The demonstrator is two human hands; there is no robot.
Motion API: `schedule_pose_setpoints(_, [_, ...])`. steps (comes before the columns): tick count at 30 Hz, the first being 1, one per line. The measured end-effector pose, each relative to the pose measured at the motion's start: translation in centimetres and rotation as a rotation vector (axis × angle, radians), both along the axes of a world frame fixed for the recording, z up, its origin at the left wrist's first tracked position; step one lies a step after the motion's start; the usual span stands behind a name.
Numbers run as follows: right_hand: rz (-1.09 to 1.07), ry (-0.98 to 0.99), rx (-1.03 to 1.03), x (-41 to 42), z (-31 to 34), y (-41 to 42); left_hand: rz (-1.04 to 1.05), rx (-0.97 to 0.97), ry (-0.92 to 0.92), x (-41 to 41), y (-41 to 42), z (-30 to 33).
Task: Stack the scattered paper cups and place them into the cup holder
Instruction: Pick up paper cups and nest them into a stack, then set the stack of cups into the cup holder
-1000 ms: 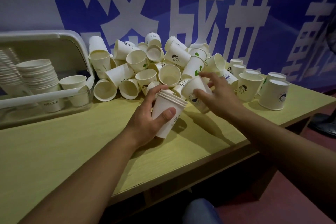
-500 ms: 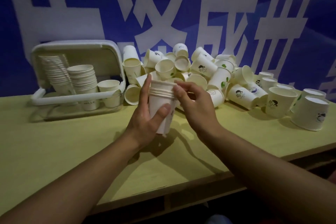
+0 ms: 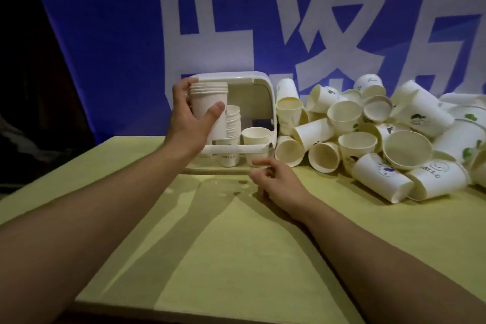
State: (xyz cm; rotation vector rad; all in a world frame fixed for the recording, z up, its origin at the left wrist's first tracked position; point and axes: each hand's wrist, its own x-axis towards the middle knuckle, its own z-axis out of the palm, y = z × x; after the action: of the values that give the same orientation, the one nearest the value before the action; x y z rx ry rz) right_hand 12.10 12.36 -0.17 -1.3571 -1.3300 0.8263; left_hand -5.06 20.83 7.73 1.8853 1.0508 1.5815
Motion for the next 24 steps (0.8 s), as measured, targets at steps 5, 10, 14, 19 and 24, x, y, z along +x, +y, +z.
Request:
schedule_pose_setpoints(5, [0.025, 0.148, -0.01, 0.7, -1.5, 0.9, 0.065, 0.052, -0.108, 1.4, 3.3, 2.8])
schedule_pose_setpoints(10, [0.036, 0.261, -0.019, 0.9, -1.7, 1.6, 0.121, 0.066, -0.121, 3.2, 6.0, 2.6])
schedule_pose_setpoints(14, [0.036, 0.263, -0.017, 1.2, -1.8, 1.6, 0.135, 0.022, -0.008, 4.4, 6.6, -0.1])
schedule_pose_setpoints(19, [0.023, 0.258, -0.013, 1.0, -2.0, 1.9, 0.198, -0.117, 0.355, 4.4, 7.4, -3.1])
schedule_pose_setpoints(24, [0.008, 0.205, -0.006, 0.8, -2.1, 1.9, 0.241, -0.135, 0.362, 5.1, 7.0, -3.2])
